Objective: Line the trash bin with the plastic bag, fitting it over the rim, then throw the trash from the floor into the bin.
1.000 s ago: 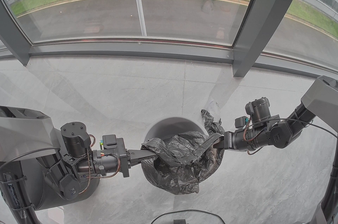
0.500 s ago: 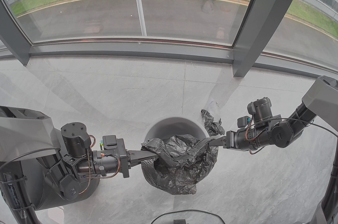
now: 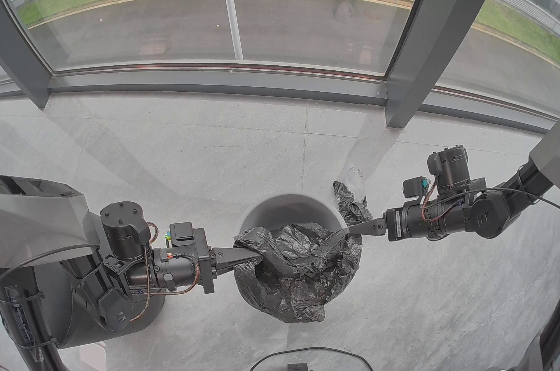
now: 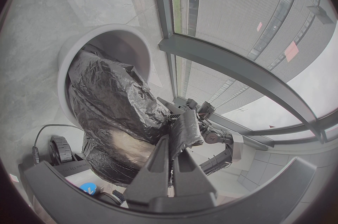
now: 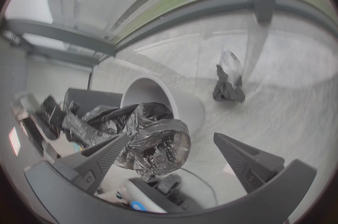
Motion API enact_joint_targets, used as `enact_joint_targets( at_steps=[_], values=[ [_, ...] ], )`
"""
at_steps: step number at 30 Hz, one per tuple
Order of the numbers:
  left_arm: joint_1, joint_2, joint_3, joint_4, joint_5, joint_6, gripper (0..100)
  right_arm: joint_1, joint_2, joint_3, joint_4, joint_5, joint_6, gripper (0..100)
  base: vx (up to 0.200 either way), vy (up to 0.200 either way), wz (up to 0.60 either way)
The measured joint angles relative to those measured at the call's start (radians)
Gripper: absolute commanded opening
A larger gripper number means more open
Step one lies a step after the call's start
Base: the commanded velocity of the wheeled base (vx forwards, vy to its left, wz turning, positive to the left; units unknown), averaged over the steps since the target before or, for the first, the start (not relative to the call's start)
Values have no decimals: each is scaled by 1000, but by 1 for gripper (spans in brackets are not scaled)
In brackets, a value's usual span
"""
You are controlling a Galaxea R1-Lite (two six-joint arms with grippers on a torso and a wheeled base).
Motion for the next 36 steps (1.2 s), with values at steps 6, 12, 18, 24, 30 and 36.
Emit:
enact_joint_targets(
  at_steps=[6, 12, 18, 24, 30, 36],
  values=[
    [0, -3, -3, 0, 0, 0, 0, 40, -55, 12, 55, -71, -347, 100, 0, 0, 0],
    [0, -4, -6, 0, 0, 0, 0, 166, -67, 31, 67, -302, -489, 100, 0, 0, 0],
    [0, -7, -6, 0, 0, 0, 0, 268, -43, 13, 21, -391, -525, 100, 0, 0, 0],
    [0, -7, -5, 0, 0, 0, 0, 295, -16, -28, 24, -406, -573, 100, 0, 0, 0],
    [0, -8, -4, 0, 1, 0, 0, 315, -6, -33, 23, -427, -576, 100, 0, 0, 0],
    [0, -9, -4, 0, 0, 1, 0, 344, -3, -32, 25, -430, -576, 100, 0, 0, 0]
  ],
)
